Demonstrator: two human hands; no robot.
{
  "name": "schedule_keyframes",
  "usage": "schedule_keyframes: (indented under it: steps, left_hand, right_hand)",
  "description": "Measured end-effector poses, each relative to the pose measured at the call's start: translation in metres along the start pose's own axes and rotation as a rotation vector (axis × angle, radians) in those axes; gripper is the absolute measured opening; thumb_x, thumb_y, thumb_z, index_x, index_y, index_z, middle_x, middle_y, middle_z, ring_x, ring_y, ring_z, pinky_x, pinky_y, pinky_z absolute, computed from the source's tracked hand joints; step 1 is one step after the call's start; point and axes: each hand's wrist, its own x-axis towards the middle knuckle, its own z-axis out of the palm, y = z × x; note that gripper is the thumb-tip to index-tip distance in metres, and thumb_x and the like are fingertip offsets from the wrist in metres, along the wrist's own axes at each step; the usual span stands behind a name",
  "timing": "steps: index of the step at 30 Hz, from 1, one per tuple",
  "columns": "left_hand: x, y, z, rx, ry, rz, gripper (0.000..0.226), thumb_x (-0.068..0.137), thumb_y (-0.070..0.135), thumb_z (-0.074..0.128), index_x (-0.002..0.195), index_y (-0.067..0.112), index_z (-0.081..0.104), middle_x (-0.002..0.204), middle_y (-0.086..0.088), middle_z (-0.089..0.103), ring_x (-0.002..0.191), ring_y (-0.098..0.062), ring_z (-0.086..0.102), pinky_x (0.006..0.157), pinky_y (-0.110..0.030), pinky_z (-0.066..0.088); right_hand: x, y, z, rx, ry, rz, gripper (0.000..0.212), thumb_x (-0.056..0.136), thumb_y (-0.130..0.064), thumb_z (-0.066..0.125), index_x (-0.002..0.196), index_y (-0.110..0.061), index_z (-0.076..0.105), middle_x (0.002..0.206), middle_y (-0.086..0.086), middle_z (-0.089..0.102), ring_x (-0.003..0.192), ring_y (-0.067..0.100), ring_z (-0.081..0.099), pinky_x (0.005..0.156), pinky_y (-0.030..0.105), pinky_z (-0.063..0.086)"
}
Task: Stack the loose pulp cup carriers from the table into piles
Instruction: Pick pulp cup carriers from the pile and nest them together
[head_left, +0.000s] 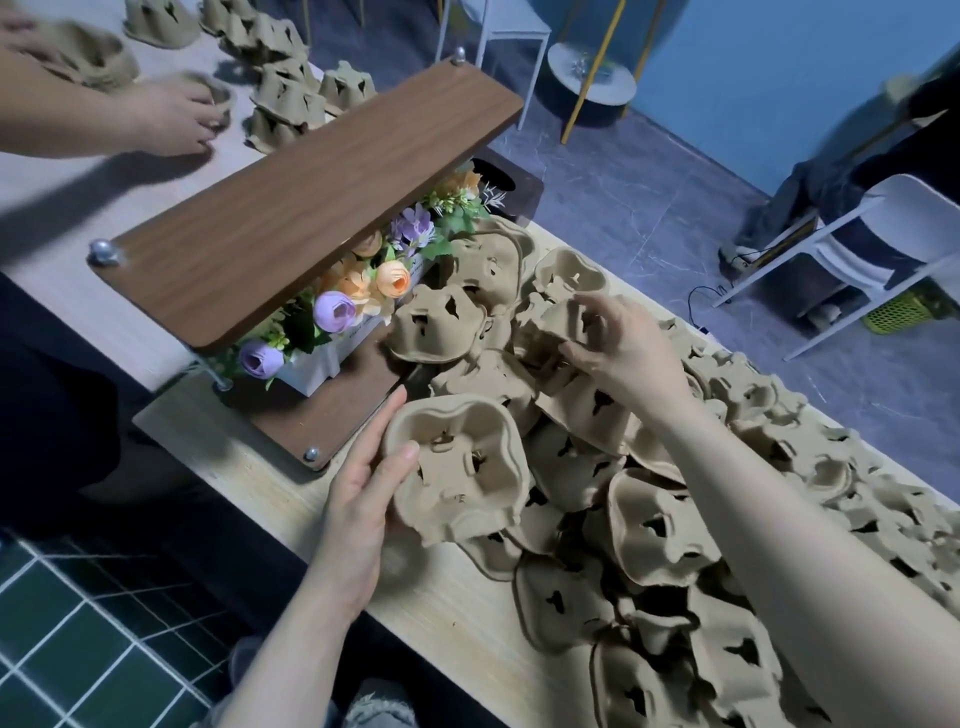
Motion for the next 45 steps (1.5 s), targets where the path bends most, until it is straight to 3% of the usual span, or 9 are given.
schedule_keyframes:
  steps: [7, 13, 16, 19, 25, 30, 35, 41, 45]
  left_hand:
    - [0.006, 0.003, 0.004, 0.028, -0.014, 0.001, 0.054, 0.084, 0.029, 0.06, 0.137, 0.04, 0.055, 0.13, 0.007, 0.067, 0.121, -0.015, 0.062, 0.098, -0.038, 0.049]
    - [0.005, 0.006, 0.007, 0.046, -0.037, -0.003, 0.052, 0.085, 0.027, 0.061, 0.136, 0.038, 0.056, 0.13, 0.007, 0.066, 0.12, -0.011, 0.062, 0.086, -0.022, 0.055]
    - [0.003, 0.009, 0.011, 0.031, -0.043, -0.005, 0.051, 0.089, 0.019, 0.066, 0.136, 0.034, 0.056, 0.13, 0.007, 0.067, 0.118, -0.009, 0.063, 0.081, -0.018, 0.054]
    - [0.001, 0.012, 0.015, 0.045, -0.078, -0.014, 0.051, 0.086, 0.024, 0.058, 0.136, 0.035, 0.055, 0.129, 0.008, 0.067, 0.117, -0.008, 0.063, 0.083, -0.017, 0.054]
    - [-0.006, 0.006, 0.018, 0.083, -0.122, -0.064, 0.054, 0.084, 0.027, 0.067, 0.137, 0.036, 0.056, 0.134, 0.012, 0.063, 0.123, -0.007, 0.06, 0.091, -0.026, 0.051]
    - [-0.016, -0.002, 0.025, 0.016, -0.105, -0.108, 0.043, 0.096, 0.012, 0.054, 0.134, 0.033, 0.058, 0.13, 0.01, 0.066, 0.115, -0.006, 0.064, 0.078, -0.019, 0.055]
    - [-0.02, -0.008, 0.024, -0.001, -0.027, -0.09, 0.042, 0.083, 0.032, 0.068, 0.122, 0.046, 0.063, 0.136, 0.005, 0.061, 0.125, -0.015, 0.059, 0.089, -0.033, 0.056]
    - [-0.018, -0.01, 0.025, 0.06, 0.016, -0.031, 0.047, 0.088, 0.028, 0.067, 0.131, 0.045, 0.057, 0.141, 0.005, 0.058, 0.13, -0.018, 0.055, 0.108, -0.058, 0.042]
    - [-0.021, -0.011, 0.03, 0.075, -0.027, -0.057, 0.048, 0.096, 0.014, 0.057, 0.131, 0.046, 0.055, 0.136, 0.011, 0.062, 0.128, -0.016, 0.056, 0.108, -0.058, 0.043]
  right_hand:
    - [0.003, 0.018, -0.007, 0.118, 0.229, 0.062, 0.009, 0.086, -0.012, 0.068, 0.084, -0.011, 0.059, 0.088, 0.003, 0.059, 0.081, 0.024, 0.055, 0.069, 0.03, 0.037]
    - [-0.011, -0.006, -0.048, 0.396, 0.518, 0.052, 0.005, 0.087, -0.018, 0.07, 0.091, -0.019, 0.069, 0.087, -0.008, 0.068, 0.082, 0.004, 0.061, 0.075, 0.021, 0.047]
    - [-0.031, -0.024, -0.064, 0.631, 0.369, 0.041, 0.01, 0.088, -0.014, 0.07, 0.098, -0.016, 0.071, 0.086, -0.005, 0.071, 0.076, 0.005, 0.062, 0.072, 0.017, 0.05]
    - [-0.054, -0.033, -0.065, 0.833, 0.14, 0.05, 0.017, 0.089, -0.011, 0.069, 0.105, -0.011, 0.072, 0.092, 0.004, 0.075, 0.081, 0.019, 0.069, 0.079, 0.033, 0.057]
    - [-0.076, -0.045, -0.045, 0.872, -0.154, 0.001, 0.018, 0.081, -0.02, 0.07, 0.097, -0.026, 0.075, 0.097, 0.001, 0.076, 0.084, 0.013, 0.068, 0.075, 0.027, 0.056]
    - [-0.092, -0.048, -0.034, 0.879, -0.139, 0.004, 0.026, 0.079, -0.023, 0.071, 0.106, -0.024, 0.071, 0.106, 0.001, 0.074, 0.097, 0.012, 0.067, 0.088, 0.026, 0.055]
    - [-0.126, -0.041, -0.021, 0.912, 0.034, 0.16, 0.046, 0.075, -0.039, 0.077, 0.118, -0.036, 0.063, 0.117, -0.005, 0.068, 0.108, 0.012, 0.065, 0.096, 0.035, 0.051]
    - [-0.18, -0.048, -0.002, 1.006, 0.131, 0.388, 0.059, 0.071, -0.035, 0.074, 0.126, -0.027, 0.055, 0.079, -0.004, 0.062, 0.071, 0.008, 0.058, 0.062, 0.015, 0.046]
    - [-0.189, -0.058, 0.01, 1.139, 0.113, 0.41, 0.032, 0.084, -0.016, 0.069, 0.114, -0.021, 0.059, 0.07, 0.005, 0.056, 0.058, 0.015, 0.053, 0.05, 0.018, 0.041]
